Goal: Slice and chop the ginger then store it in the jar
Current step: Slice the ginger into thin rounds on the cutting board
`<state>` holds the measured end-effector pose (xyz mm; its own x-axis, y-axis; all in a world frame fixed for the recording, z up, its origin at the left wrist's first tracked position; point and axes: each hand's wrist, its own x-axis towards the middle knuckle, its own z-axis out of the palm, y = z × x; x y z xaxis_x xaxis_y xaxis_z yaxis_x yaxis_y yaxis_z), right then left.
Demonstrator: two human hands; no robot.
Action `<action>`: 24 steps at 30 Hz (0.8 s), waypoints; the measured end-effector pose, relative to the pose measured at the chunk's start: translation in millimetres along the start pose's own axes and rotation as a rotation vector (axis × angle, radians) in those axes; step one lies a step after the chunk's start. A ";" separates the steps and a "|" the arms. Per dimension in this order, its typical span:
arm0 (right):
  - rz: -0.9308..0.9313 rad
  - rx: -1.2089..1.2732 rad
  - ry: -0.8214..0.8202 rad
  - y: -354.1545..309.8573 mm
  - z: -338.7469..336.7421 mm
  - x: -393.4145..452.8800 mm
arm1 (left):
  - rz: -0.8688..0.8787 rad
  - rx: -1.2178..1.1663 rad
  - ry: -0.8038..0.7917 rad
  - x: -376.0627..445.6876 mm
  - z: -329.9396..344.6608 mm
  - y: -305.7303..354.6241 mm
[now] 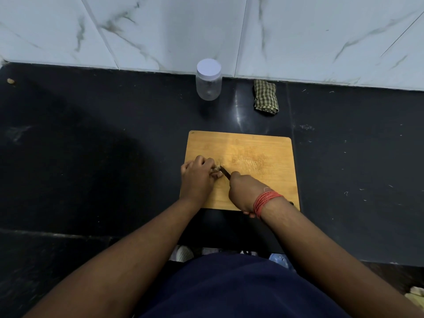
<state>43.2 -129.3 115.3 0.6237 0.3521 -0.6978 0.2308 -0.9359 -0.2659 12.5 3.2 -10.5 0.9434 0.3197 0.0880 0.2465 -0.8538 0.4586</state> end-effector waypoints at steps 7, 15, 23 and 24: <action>-0.047 -0.297 0.065 -3.1 -27.1 15.4 | 0.014 -0.013 0.016 -1.7 1.4 -1.6; -0.045 -0.337 0.075 21.0 -26.4 3.5 | -0.003 -0.034 0.017 -1.3 0.9 -0.6; -0.118 -0.204 0.110 36.3 -11.2 5.9 | 0.005 -0.042 0.000 -1.9 1.8 -3.0; -0.108 -0.193 0.107 40.2 -8.3 6.6 | 0.007 -0.045 -0.003 -1.9 1.9 -3.4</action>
<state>62.8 -164.6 105.6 0.6609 0.4571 -0.5952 0.4322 -0.8802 -0.1960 10.3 4.8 -13.9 0.9458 0.3123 0.0888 0.2295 -0.8365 0.4975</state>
